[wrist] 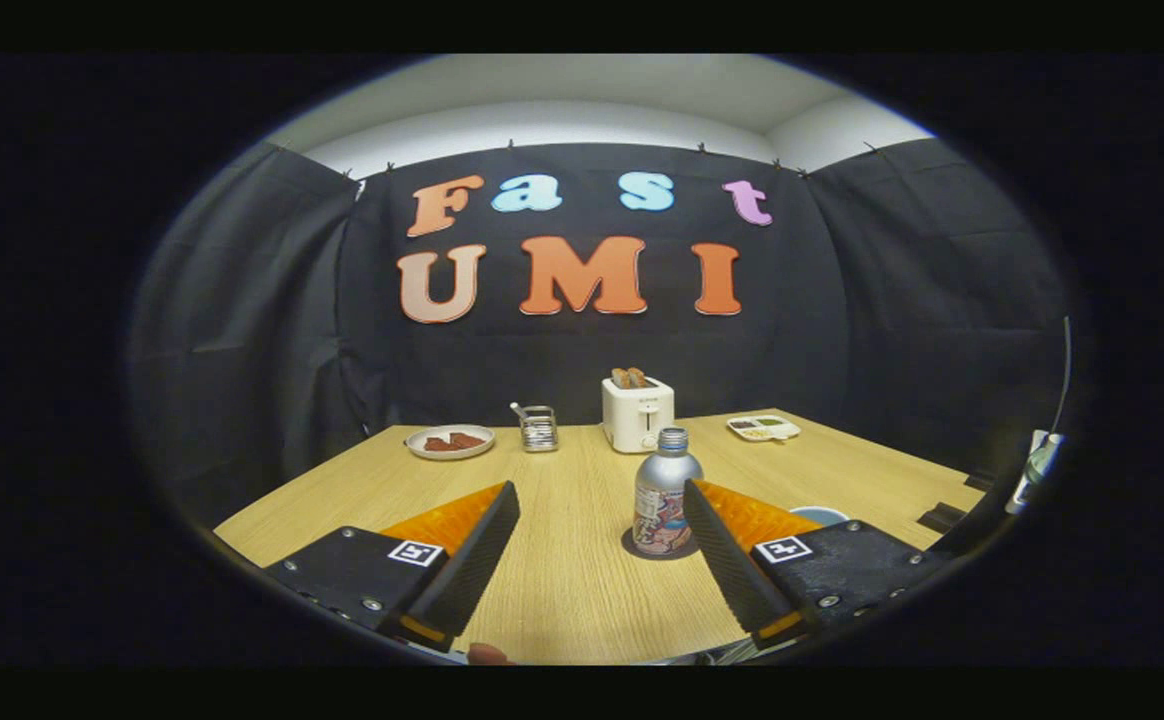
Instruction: Take the bottle from table, then pour the juice into the cup, finally place the bottle on the coaster
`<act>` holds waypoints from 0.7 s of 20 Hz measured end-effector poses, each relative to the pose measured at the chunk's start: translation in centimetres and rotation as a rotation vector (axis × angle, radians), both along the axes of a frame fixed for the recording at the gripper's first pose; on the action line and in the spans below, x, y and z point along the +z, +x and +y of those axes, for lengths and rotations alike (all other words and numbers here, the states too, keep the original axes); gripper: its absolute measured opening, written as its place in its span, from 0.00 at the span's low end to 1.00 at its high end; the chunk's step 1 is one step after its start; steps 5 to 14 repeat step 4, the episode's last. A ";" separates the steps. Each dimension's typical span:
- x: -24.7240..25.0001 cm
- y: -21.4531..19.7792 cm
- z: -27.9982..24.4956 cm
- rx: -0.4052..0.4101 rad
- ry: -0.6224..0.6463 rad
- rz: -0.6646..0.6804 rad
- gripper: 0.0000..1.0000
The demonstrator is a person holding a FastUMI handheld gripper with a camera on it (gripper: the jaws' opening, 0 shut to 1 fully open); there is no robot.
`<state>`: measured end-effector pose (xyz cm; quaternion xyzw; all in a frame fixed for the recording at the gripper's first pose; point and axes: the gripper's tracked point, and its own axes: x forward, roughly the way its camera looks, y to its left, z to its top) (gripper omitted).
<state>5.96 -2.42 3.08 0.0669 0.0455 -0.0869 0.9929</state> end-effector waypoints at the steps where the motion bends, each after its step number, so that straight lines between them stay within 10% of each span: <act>1: 0.2 -0.3 0.0 0.000 -0.001 -0.003 0.97; 14: 0.6 -0.9 0.4 0.008 0.026 -0.016 0.97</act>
